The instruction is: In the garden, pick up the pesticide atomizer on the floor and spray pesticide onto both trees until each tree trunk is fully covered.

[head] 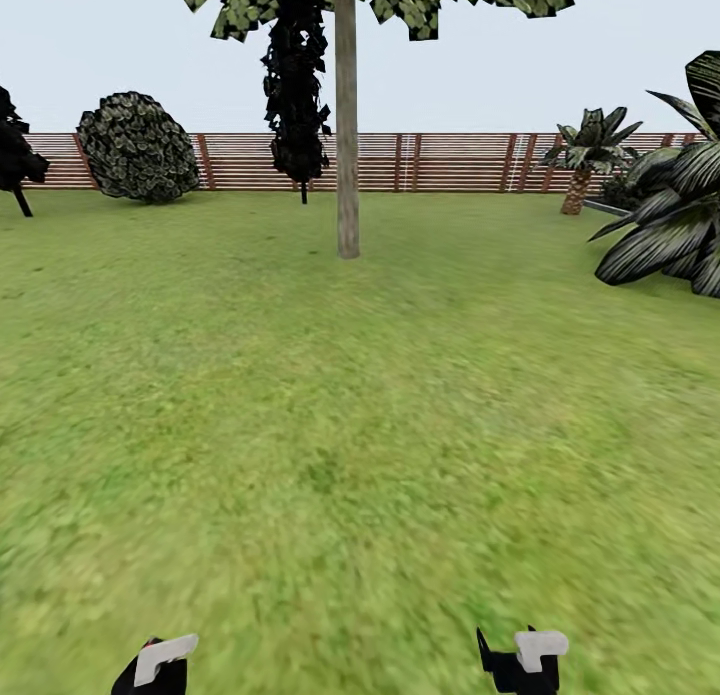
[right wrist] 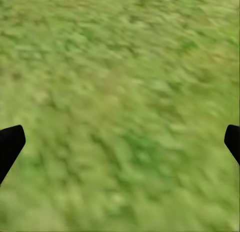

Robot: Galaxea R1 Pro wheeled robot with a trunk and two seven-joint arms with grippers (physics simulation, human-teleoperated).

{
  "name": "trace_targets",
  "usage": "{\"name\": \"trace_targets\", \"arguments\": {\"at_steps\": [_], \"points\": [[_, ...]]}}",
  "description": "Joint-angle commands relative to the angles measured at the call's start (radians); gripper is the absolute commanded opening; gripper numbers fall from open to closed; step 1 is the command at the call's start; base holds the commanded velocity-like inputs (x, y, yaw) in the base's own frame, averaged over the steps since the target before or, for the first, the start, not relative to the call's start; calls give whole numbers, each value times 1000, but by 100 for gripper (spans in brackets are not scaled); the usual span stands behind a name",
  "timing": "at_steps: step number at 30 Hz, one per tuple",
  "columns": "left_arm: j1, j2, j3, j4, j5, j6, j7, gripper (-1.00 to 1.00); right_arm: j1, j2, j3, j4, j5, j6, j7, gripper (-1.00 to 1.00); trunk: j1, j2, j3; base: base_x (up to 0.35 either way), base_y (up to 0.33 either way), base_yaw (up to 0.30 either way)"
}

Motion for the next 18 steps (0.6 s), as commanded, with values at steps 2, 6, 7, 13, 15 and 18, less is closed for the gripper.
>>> {"name": "trace_targets", "arguments": {"at_steps": [2,6,7,13,15,18], "points": [[-1,-1,0,1,2,-4,1,-100,-1,0,0,1,1,-3,2,100,0,0,-1,337,0,0],[-1,-1,1,1,2,-3,1,-100,-1,0,0,1,0,-4,2,100,0,0,-1,337,0,0],[-1,-1,1,1,2,-3,1,-100,-1,0,0,1,0,-4,2,100,0,0,-1,337,0,0],[-1,-1,1,1,2,-3,1,-100,-1,0,0,1,0,-3,2,100,0,0,-1,337,0,0],[-1,-1,1,1,2,-3,1,-100,-1,0,0,1,0,-3,2,100,0,0,-1,337,0,0],[-1,-1,1,1,2,-3,1,-100,-1,0,0,1,0,-3,2,100,0,0,-1,337,0,0]]}}
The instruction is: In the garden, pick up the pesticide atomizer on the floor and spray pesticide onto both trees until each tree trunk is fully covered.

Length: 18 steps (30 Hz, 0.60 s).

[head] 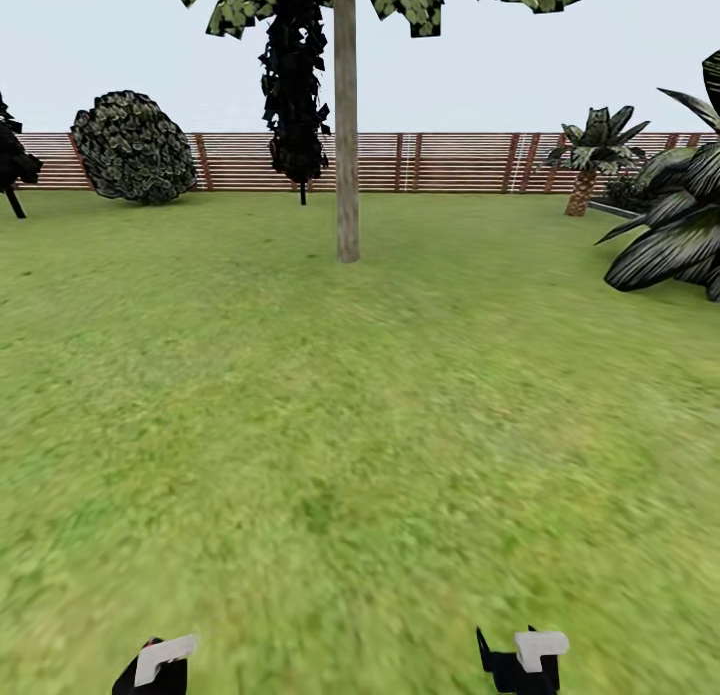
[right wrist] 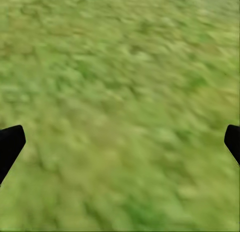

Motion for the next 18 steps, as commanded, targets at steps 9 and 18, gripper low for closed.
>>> {"name": "trace_targets", "arguments": {"at_steps": [9,18], "points": [[-1,0,1,0,2,-3,1,-100,-1,0,0,1,1,-3,2,100,0,0,-1,337,0,0],[-1,1,0,0,2,-4,0,-100,-1,0,0,1,1,-3,2,100,0,0,-1,337,0,0]]}}
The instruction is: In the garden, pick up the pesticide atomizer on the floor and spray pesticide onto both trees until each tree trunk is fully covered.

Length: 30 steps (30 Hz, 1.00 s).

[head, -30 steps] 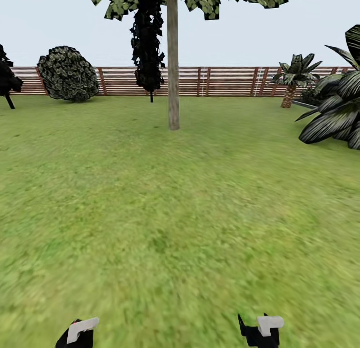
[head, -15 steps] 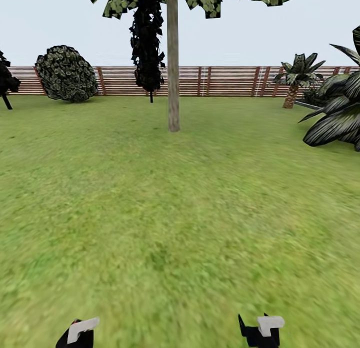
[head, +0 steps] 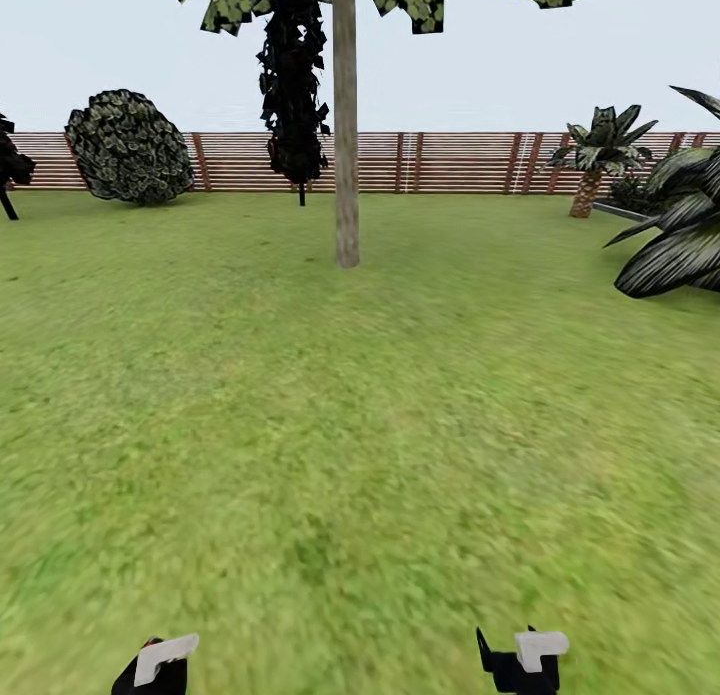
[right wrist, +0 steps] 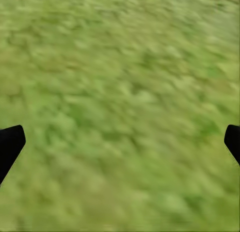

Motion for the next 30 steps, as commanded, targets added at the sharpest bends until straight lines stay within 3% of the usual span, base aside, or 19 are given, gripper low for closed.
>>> {"name": "trace_targets", "arguments": {"at_steps": [1,30], "points": [[-1,0,1,1,2,-3,1,-100,-1,0,0,1,1,-3,2,100,0,0,-1,337,0,0],[-1,0,-1,1,2,-4,0,-100,-1,-2,0,1,1,-3,1,100,0,0,-1,337,0,0]]}}
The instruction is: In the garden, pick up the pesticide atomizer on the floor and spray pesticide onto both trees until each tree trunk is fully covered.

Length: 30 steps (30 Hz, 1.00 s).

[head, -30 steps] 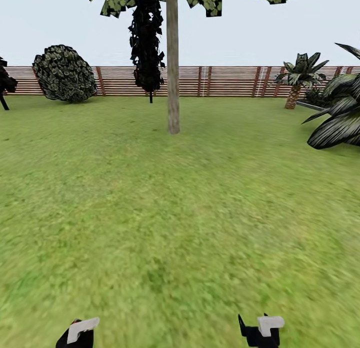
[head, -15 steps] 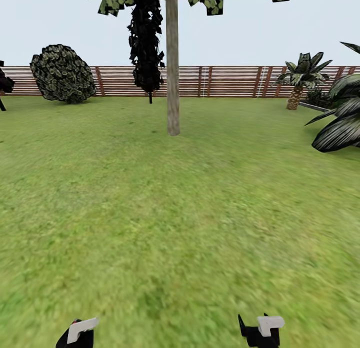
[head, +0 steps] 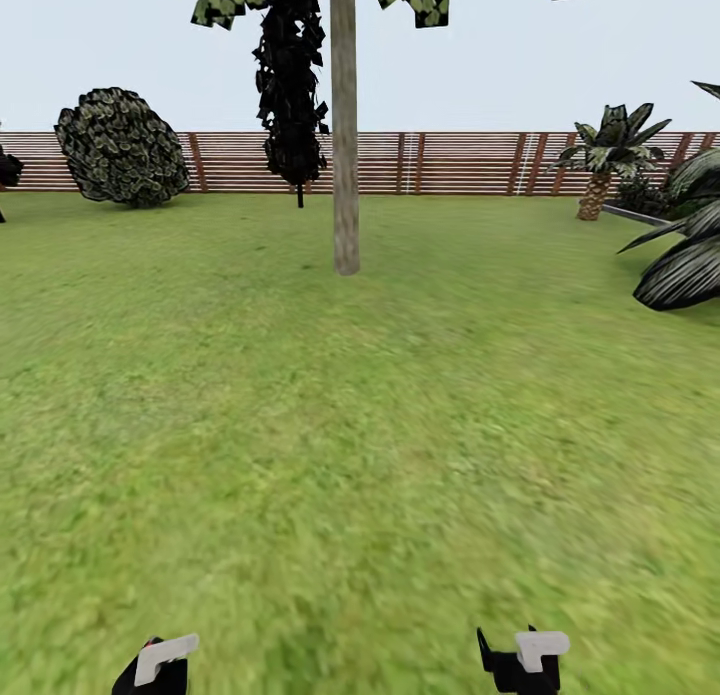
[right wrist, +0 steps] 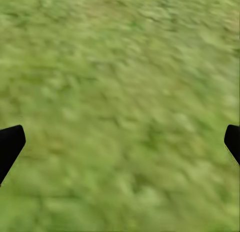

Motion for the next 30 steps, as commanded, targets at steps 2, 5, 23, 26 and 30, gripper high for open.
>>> {"name": "trace_targets", "arguments": {"at_steps": [2,5,23,26,30], "points": [[-1,0,0,1,2,-3,1,-100,-1,0,0,1,1,-3,2,100,0,0,-1,337,0,0],[-1,0,1,1,2,-3,1,-100,-1,0,0,1,1,-3,2,100,0,0,-1,337,0,0],[-1,1,0,1,2,-3,1,-100,-1,0,0,1,1,-3,2,100,0,0,-1,337,0,0],[-1,1,1,1,2,-3,1,-100,-1,0,0,1,1,-3,3,100,0,0,-1,337,0,0],[-1,1,0,1,2,-3,1,-100,-1,0,0,1,1,-3,2,100,0,0,-1,337,0,0]]}}
